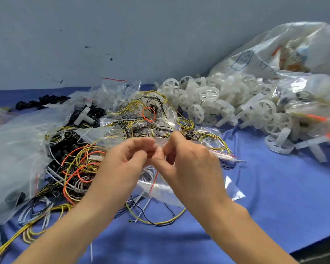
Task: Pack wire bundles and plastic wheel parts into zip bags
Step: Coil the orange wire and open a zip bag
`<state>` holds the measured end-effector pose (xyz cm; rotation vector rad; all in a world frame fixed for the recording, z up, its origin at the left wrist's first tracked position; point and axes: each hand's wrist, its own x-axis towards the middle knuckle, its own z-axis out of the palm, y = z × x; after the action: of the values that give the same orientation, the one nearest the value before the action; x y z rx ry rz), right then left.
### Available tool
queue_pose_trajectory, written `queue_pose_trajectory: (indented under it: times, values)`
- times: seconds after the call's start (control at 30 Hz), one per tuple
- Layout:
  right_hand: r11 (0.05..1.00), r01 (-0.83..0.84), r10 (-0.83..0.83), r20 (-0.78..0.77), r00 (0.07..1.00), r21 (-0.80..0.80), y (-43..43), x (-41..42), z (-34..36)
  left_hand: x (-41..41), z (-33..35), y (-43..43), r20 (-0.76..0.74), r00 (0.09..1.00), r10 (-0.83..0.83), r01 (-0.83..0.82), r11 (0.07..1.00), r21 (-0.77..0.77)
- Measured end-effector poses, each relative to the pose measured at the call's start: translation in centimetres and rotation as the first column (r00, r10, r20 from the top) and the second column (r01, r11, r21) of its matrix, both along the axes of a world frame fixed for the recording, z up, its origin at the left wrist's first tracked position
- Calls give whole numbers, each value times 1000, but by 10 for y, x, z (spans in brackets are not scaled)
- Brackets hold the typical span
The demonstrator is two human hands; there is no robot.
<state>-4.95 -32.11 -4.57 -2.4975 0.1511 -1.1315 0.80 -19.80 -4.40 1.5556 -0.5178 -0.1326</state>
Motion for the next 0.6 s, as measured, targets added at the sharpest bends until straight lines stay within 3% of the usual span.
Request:
queue_pose_trajectory:
  times: [0.1,0.2,0.3,0.47,0.6]
  values:
    - [996,5,-4,-8,1000,94,1,0,-2,7,-8,0,52,998,37,-37,999,-11]
    - [989,-11,12,-6,1000,147,-1,-1,-2,13,-25,-1,87,995,-52,21,948,317]
    - [1000,4,-5,58,998,29,5,-5,-2,18,-33,-6,23,994,-110,93,920,381]
    - [987,-66,98,219,971,-149,14,-10,-6,18,-35,-12,150,973,-174,94,898,430]
    - [983,-62,92,173,981,-173,8,-9,-11,19,-45,-8,208,929,-307,158,834,528]
